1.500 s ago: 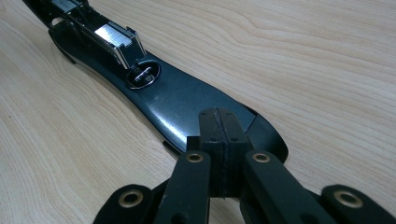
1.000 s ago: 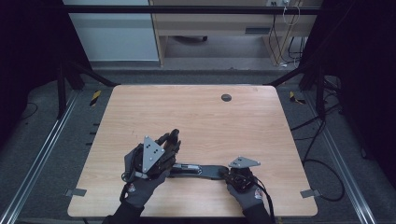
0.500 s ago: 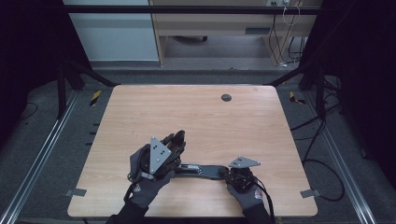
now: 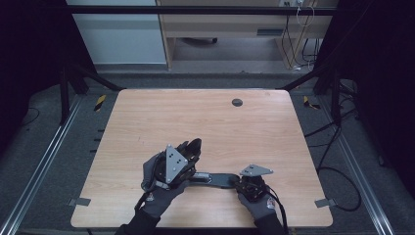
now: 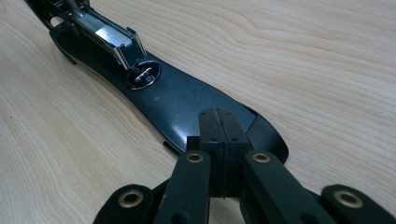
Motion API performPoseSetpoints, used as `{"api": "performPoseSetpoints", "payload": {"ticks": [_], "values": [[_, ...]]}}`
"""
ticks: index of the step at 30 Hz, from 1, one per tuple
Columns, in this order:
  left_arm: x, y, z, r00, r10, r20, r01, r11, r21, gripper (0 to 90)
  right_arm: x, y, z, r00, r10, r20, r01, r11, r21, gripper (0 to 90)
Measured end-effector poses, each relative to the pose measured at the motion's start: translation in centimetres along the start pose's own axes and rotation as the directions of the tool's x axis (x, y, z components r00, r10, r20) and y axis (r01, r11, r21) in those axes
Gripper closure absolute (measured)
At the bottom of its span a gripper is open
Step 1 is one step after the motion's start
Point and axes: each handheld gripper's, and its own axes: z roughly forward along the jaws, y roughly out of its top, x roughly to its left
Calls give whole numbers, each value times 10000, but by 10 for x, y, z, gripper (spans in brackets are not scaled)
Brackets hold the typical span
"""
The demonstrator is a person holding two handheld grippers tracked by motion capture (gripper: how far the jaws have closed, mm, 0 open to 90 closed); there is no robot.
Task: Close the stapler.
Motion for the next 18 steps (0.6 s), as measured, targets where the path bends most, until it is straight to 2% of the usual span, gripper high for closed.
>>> {"api": "performPoseSetpoints", "payload": {"ticks": [10,18], "values": [[-18,-1,12,9974,720,63,-721,9972,176,502,0,0,0,10000,15,-18,-15,10000,23,900],[-26,-3,17,9952,982,45,-983,9949,238,497,0,0,0,10000,30,-25,-30,10000,3,900]]}}
